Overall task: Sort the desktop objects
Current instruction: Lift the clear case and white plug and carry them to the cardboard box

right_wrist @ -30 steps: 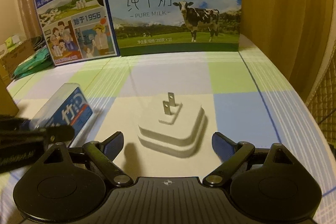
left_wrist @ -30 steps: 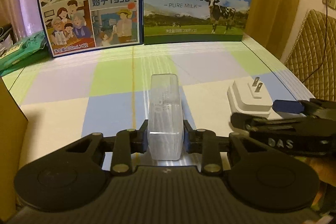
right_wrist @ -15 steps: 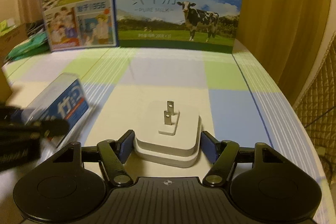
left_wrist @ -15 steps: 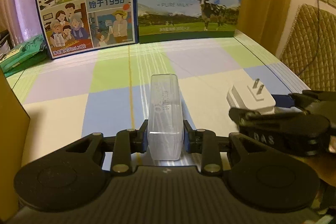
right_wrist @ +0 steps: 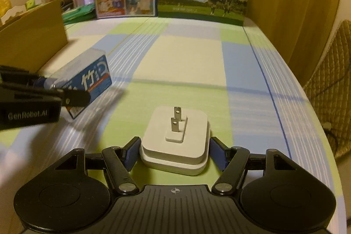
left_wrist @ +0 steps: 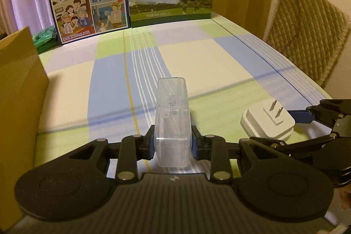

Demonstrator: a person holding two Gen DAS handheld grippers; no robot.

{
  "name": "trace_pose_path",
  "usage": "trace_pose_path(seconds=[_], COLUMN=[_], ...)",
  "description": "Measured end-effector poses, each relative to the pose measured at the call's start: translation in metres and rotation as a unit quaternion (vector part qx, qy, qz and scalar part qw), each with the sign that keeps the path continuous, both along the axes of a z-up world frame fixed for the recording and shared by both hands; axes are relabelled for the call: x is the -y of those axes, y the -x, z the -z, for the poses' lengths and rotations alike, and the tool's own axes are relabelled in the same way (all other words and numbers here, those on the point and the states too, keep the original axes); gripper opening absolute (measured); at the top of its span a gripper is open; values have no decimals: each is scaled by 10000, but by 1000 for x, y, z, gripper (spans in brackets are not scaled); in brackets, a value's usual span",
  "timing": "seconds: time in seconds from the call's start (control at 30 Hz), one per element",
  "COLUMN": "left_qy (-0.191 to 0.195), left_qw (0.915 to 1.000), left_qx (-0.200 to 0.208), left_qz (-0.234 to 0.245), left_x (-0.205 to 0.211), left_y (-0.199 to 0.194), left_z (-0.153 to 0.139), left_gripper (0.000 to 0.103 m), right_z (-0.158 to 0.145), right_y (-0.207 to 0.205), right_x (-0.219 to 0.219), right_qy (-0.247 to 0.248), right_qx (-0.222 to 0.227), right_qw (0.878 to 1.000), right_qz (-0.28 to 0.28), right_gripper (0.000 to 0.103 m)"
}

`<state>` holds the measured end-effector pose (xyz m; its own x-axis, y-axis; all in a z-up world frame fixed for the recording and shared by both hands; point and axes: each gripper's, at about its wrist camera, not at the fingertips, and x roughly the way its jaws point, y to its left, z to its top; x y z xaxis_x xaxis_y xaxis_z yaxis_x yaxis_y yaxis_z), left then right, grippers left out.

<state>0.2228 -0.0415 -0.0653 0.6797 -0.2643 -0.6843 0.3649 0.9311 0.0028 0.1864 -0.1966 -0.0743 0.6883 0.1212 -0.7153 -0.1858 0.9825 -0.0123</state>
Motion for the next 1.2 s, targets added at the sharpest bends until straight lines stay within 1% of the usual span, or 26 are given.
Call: trace_pose_path(seconds=[0.13,0.23,0.47,0.7,0.83,0.9,1.07,1.2], left_qy=[98,134,241,217,250,215,156,104], left_qw=[9999,9999,9994,9994,9993,9995,9996,9995], left_qx=[11,-47,-170,-119,-91,-95,-39,-82], left_qz=[-28,3,-178,-248,-259,-234,-230,-284], left_x=[-7,-8,-12,-14,-16,-15,-16,-17], left_y=[33,55,86,99,101,100,96,90], left_z=[-7,-7,3,7,9,10,10,10], left_gripper=[26,26,26,26,27,32,32,32], right_z=[-1,-1,-3,-2,0,1,-1,-2], right_y=[35,55,76,82,86,86,89,88], right_x=[0,1,-1,-3,-2,1,1,-2], right_qy=[-13,-32,-9,86,5,-106,-192,-170], right_qx=[-23,-41,-9,81,82,77,151,160], right_qw=[10000,10000,10000,9999,9997,9991,9976,9973], right_qz=[-24,18,-11,-45,230,393,644,700], right_gripper=[65,65,65,66,73,75,75,75])
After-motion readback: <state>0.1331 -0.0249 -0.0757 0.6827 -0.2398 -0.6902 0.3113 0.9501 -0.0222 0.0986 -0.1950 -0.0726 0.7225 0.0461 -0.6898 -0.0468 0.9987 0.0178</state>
